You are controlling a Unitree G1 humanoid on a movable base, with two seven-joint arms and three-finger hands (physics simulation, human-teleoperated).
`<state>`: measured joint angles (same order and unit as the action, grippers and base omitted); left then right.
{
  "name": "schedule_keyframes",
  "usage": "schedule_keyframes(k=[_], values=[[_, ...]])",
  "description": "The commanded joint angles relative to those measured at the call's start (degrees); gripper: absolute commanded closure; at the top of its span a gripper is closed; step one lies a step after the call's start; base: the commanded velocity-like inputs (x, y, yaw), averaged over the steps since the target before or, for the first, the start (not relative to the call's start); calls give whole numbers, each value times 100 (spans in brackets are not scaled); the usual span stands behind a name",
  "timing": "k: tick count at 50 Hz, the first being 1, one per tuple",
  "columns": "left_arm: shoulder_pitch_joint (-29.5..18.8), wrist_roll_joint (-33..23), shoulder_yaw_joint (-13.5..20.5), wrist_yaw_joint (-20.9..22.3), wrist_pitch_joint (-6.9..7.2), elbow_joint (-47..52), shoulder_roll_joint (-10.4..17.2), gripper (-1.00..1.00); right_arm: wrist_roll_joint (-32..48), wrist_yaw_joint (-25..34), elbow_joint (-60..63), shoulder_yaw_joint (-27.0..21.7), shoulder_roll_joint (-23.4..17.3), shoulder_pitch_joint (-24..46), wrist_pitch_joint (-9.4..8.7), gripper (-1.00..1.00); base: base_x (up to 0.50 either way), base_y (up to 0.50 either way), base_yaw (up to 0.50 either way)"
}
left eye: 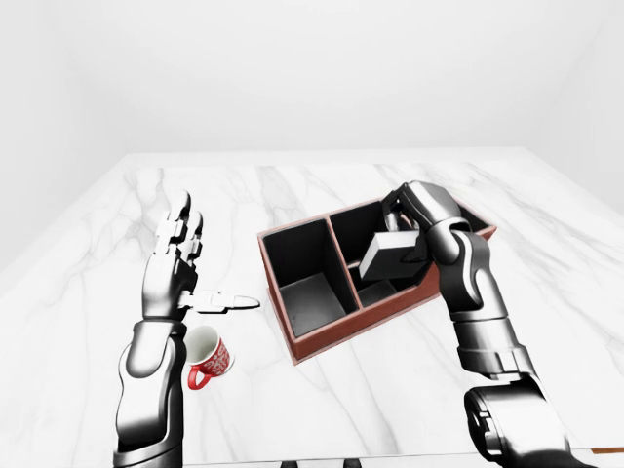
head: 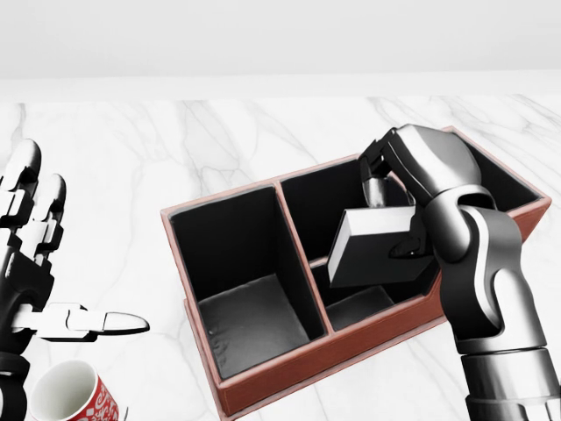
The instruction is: Pick up the book and place it in the back compartment of the caddy.
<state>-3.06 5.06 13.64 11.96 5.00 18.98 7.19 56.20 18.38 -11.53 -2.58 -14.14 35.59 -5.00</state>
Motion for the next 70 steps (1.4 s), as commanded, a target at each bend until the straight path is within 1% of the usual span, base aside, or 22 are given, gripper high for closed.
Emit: schedule_keyframes(k=[1, 35, 68, 70], values=[[7, -6, -13, -3, 0, 29, -4, -98, 59, -134, -66, -31, -9, 22, 0, 100, 0, 0, 0], [-8, 3, 3, -1, 0, 8, 4, -98, 67, -612, -806, 92, 92, 86, 0, 100, 0, 0, 0], [-8, -9, -14, 0, 0, -31, -3, -98, 132, -866, -1098, 144, 102, 174, 0, 100, 0, 0, 0], [-5, -12, -18, -1, 0, -20, -3, -98, 125, -942, -1211, 148, 98, 205, 44, 100, 0, 0, 0]])
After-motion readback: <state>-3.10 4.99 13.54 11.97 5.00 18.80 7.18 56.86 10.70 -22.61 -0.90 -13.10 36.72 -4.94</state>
